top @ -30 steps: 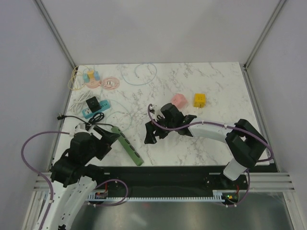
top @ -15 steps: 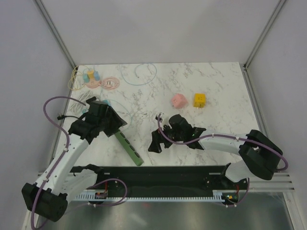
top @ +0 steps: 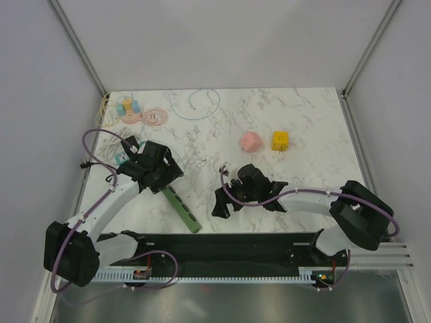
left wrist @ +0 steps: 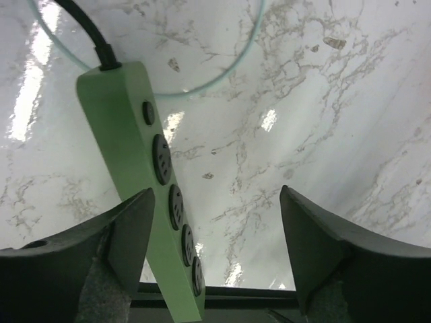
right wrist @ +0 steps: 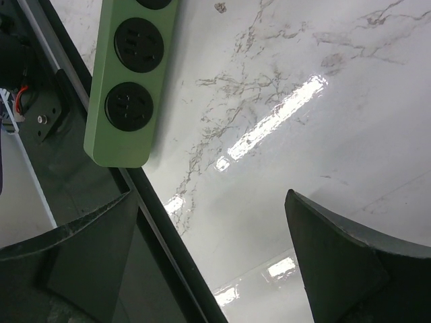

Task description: Pull the plug off the socket

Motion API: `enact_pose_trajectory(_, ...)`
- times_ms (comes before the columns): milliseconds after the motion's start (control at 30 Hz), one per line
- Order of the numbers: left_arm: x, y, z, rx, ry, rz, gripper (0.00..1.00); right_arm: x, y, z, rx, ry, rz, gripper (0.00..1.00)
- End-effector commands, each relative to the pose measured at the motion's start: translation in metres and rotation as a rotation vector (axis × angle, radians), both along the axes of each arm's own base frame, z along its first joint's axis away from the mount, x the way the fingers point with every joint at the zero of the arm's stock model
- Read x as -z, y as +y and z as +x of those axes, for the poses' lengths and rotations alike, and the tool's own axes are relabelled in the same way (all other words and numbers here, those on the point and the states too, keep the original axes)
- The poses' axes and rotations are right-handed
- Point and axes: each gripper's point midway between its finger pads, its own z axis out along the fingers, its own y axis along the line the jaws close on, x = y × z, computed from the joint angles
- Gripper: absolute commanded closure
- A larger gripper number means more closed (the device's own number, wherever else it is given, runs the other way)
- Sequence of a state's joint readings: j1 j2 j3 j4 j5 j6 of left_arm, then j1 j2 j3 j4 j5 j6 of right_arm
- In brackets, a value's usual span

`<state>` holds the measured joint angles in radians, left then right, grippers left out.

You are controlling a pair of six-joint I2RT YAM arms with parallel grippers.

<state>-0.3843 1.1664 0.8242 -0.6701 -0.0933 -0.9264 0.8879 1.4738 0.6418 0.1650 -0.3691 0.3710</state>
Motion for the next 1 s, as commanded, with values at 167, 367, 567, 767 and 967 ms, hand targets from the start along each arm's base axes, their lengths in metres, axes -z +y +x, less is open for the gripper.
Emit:
enact_pose_trajectory(167, 0.027, 0.033, -0.013, -0.189, 0.084, 0.129, 0.12, -0.006, 0.010, 0.000, -0.044, -0.012, 0.057, 0.02)
enact_pose_trajectory(367, 0.046, 0.028, -0.013, -0.204, 0.172, 0.136, 0.19, 0.003, 0.001, -0.002, -0.032, 0.003, 0.042, 0.02)
enact_pose_trajectory(567, 0.065, 0.043, -0.020, -0.294, 0.210, 0.191, 0.42, -0.003, -0.005, -0.001, -0.021, -0.009, 0.058, 0.02)
enact_pose_trajectory(767, 0.044, 0.068, -0.034, -0.444, 0.078, 0.148, 0.84, -0.004, -0.005, -0.006, -0.033, 0.009, 0.068, 0.02)
enact_pose_trajectory(967, 0.024, 0.110, -0.062, -0.656, -0.003, 0.123, 0.98, -0.001, -0.004, -0.012, -0.047, 0.044, 0.079, 0.02)
